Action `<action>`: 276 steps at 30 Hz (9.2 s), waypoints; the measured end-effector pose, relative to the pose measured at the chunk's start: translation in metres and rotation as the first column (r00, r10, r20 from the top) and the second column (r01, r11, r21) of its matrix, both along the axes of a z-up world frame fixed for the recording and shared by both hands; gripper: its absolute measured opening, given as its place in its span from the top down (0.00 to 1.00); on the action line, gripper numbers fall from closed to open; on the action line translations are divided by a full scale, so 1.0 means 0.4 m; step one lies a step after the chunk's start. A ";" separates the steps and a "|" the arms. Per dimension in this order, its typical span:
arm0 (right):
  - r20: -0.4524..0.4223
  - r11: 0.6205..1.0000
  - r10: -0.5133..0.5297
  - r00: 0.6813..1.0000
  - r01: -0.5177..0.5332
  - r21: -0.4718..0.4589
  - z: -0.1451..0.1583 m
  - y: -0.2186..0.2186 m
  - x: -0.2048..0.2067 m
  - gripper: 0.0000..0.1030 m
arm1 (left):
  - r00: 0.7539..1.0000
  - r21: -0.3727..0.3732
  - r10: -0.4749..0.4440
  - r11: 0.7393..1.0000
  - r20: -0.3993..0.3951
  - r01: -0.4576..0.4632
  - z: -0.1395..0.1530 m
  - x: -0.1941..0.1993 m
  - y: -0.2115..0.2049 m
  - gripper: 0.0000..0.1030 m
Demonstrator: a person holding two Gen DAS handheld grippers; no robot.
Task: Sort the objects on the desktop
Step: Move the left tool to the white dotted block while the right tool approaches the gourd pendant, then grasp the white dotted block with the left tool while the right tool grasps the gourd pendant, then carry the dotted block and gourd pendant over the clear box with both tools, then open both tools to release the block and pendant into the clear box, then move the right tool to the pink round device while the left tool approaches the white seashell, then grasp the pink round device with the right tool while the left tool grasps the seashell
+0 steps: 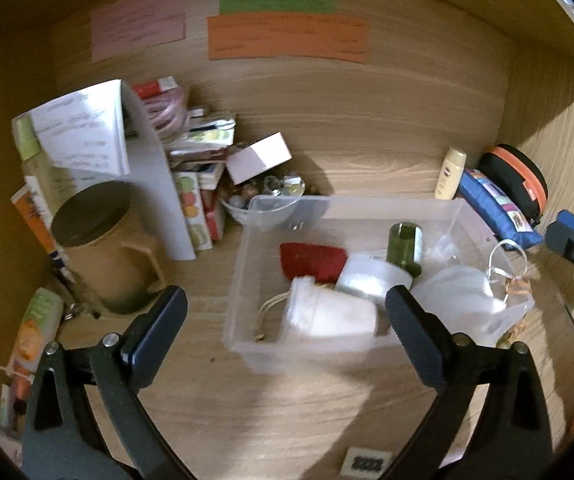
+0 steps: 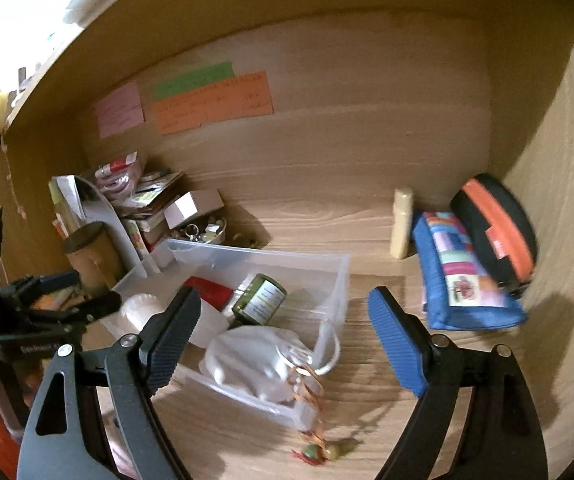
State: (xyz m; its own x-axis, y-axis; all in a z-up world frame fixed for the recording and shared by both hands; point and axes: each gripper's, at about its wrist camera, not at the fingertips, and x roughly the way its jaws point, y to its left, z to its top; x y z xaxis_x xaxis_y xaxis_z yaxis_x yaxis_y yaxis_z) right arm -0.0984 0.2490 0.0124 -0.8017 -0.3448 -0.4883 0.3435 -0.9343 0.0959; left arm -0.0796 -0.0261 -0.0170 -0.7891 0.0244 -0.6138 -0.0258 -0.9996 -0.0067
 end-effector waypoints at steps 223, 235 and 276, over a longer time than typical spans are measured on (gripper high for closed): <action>0.018 0.953 0.280 0.960 -0.280 0.111 0.017 -0.156 0.022 0.18 | 0.980 -0.067 -0.084 0.995 -0.180 0.073 0.059 0.056 0.010 0.01; 0.059 0.920 0.363 0.930 -0.367 0.137 -0.030 -0.159 0.129 0.17 | 0.995 -0.060 -0.029 0.998 -0.096 0.023 0.004 0.149 -0.027 0.01; 0.270 0.825 0.488 0.830 -0.540 0.169 -0.203 -0.235 0.183 0.46 | 0.979 -0.011 -0.136 0.990 0.151 0.139 -0.194 0.301 0.028 0.01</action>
